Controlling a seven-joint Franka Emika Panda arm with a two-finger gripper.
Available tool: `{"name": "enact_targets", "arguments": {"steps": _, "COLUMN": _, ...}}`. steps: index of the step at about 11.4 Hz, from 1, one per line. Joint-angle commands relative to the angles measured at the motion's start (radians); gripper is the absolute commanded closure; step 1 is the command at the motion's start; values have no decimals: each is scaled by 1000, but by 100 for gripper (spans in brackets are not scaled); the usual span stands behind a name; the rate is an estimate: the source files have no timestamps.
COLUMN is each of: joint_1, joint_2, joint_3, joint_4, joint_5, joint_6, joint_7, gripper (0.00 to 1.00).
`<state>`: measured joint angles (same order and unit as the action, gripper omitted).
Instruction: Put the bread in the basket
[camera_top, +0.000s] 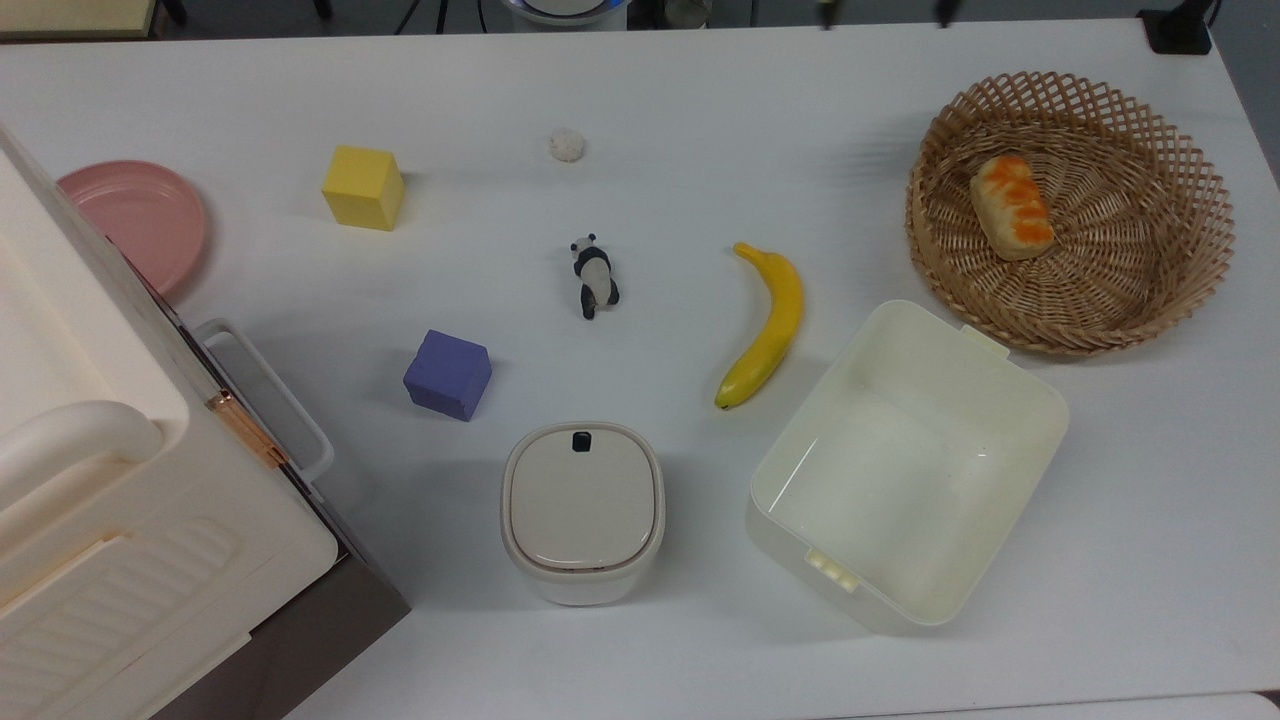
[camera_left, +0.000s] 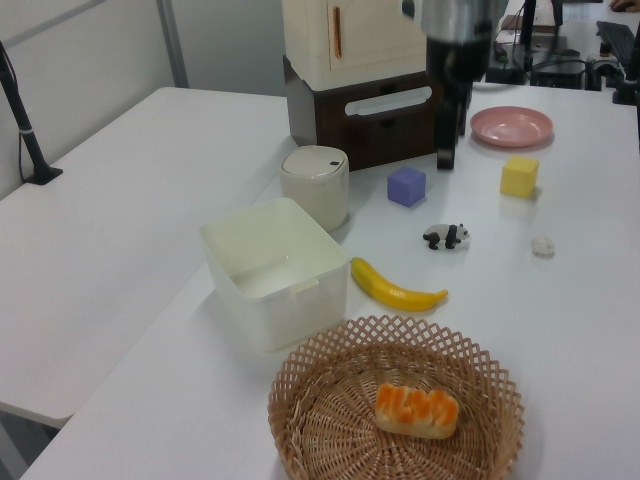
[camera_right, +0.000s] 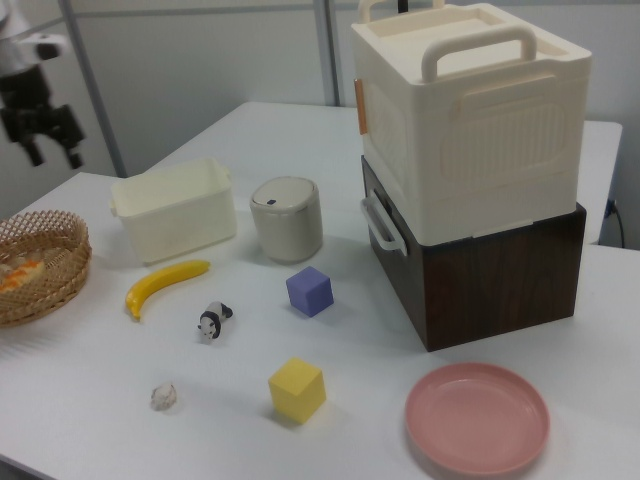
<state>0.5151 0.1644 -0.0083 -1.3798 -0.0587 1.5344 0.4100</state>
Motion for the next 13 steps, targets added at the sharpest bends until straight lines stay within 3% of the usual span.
{"name": "enact_targets", "arguments": {"steps": 1, "joint_1": -234, "joint_2": -43, "joint_3": 21, "joint_4": -41, "joint_5": -3, "joint_6": -14, "joint_7": -121, "gripper": 0}}
{"name": "enact_targets", "arguments": {"steps": 3, "joint_1": -387, "joint_2": -72, "joint_3": 21, "joint_4": -42, "joint_5": 6, "joint_6": -16, "joint_7": -256, "gripper": 0}}
{"name": "enact_targets", "arguments": {"steps": 5, "joint_1": -475, "joint_2": -83, "joint_3": 13, "joint_4": -53, "joint_5": 10, "joint_6": -16, "joint_7": -339, "gripper": 0}}
{"name": "enact_targets", "arguments": {"steps": 13, "joint_1": -492, "joint_2": -62, "joint_3": 7, "joint_4": -68, "joint_5": 11, "joint_6": -7, "joint_7": -327, "gripper": 0}}
